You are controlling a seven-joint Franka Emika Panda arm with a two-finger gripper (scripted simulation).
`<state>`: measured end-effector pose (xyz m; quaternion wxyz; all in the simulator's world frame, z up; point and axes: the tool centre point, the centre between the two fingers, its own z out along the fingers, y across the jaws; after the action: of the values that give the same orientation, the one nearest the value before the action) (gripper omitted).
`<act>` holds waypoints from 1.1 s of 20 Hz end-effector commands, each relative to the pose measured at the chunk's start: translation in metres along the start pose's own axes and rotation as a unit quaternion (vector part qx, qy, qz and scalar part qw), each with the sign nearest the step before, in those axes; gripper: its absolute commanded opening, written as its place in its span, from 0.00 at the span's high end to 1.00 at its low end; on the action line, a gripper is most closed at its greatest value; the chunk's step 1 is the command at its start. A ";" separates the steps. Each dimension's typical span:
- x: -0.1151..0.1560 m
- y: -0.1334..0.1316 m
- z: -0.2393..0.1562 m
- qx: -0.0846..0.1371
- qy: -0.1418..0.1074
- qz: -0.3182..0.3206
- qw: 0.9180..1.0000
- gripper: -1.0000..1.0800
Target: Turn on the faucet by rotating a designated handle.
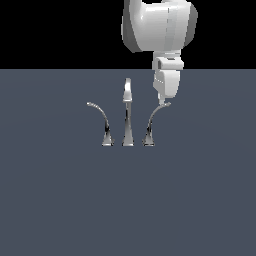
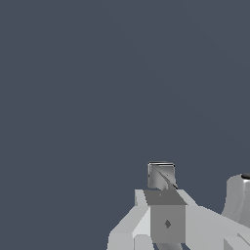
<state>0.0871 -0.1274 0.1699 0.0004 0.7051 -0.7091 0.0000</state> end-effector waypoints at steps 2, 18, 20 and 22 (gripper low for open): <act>0.002 0.006 0.000 0.000 0.000 0.000 1.000 1.00; 0.008 0.039 0.000 0.005 -0.001 -0.004 1.000 1.00; 0.007 0.045 0.000 0.004 -0.001 -0.004 1.000 1.00; 0.006 0.051 0.000 0.004 -0.001 -0.003 1.000 1.00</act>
<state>0.0450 -0.1355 0.1701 -0.0062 0.7074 -0.7067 0.0071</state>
